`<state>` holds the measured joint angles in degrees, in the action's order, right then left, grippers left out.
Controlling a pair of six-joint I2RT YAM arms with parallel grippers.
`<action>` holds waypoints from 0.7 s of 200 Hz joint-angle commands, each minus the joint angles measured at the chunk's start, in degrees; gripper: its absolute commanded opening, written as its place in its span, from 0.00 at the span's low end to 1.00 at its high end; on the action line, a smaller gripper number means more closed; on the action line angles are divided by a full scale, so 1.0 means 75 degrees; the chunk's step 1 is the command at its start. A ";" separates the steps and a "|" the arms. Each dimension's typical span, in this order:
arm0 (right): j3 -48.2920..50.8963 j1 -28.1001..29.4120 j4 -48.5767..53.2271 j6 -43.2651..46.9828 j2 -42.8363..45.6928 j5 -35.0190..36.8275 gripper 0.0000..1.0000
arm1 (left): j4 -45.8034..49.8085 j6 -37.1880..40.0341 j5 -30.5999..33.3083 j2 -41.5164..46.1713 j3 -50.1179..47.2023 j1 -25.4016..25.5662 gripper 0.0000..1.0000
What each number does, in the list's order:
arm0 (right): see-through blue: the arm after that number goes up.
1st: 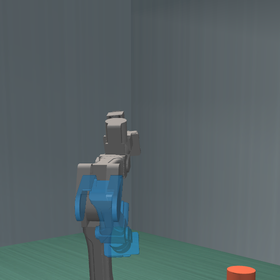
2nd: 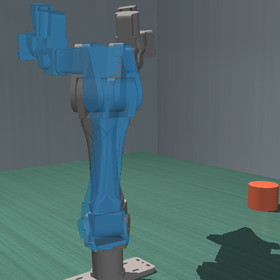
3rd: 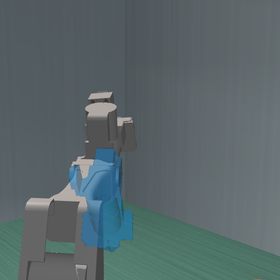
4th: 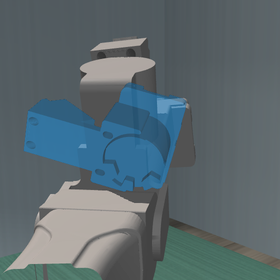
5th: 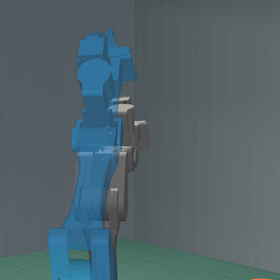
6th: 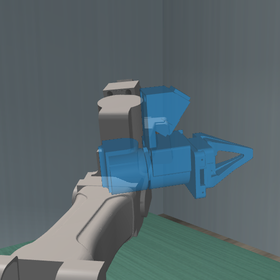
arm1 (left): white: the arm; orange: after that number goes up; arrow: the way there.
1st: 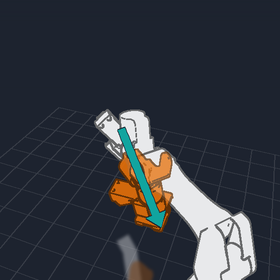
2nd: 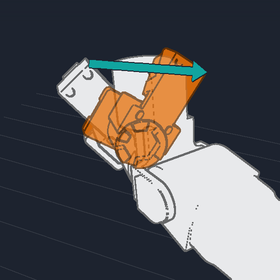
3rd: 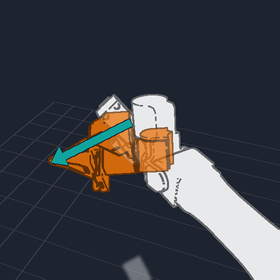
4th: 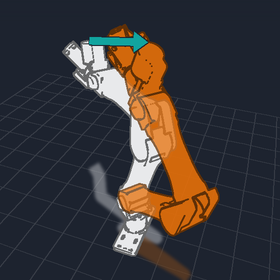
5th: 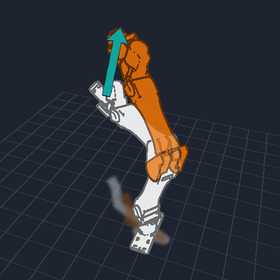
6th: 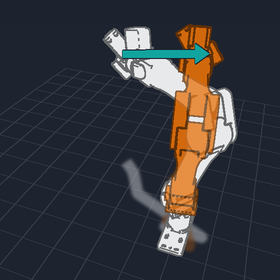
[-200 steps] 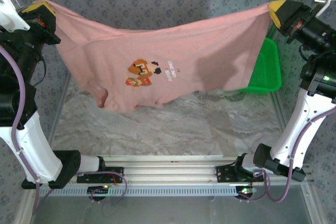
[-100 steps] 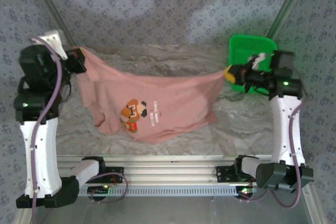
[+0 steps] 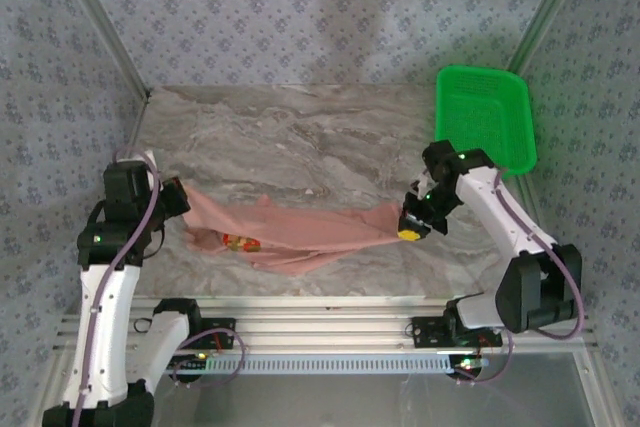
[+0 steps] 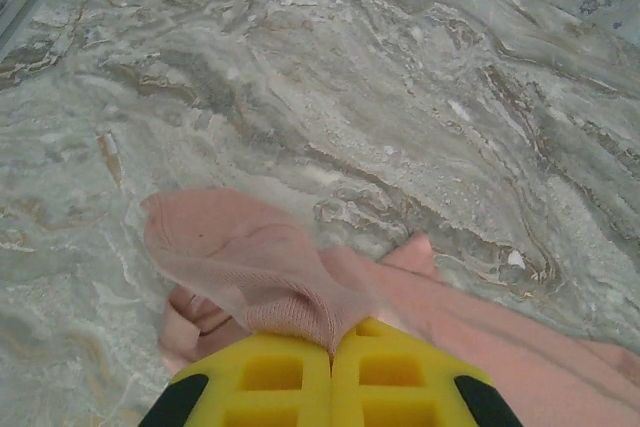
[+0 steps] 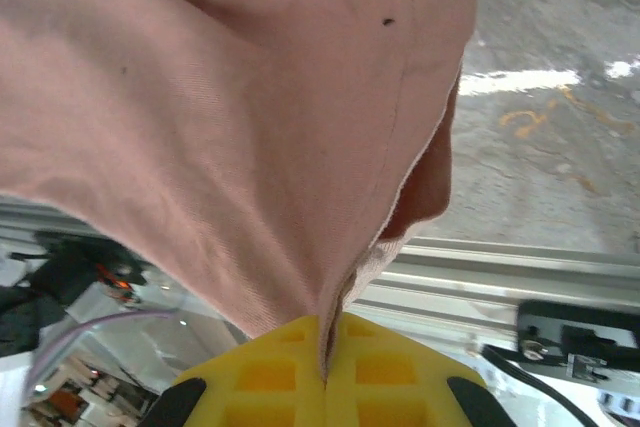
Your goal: Fold and stack the t-shirts
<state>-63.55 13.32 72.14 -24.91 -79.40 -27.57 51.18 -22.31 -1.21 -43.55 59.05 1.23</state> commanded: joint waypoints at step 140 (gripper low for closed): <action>-0.3312 0.0054 -0.0577 0.0874 -0.4382 0.0142 0.48 | -0.0844 0.0031 0.0051 -0.1280 -0.0339 -0.0017 0.00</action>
<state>-90.35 14.39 66.59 -17.47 -117.67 -28.97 46.52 -22.57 -0.60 -52.64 54.22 1.23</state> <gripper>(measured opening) 0.426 0.041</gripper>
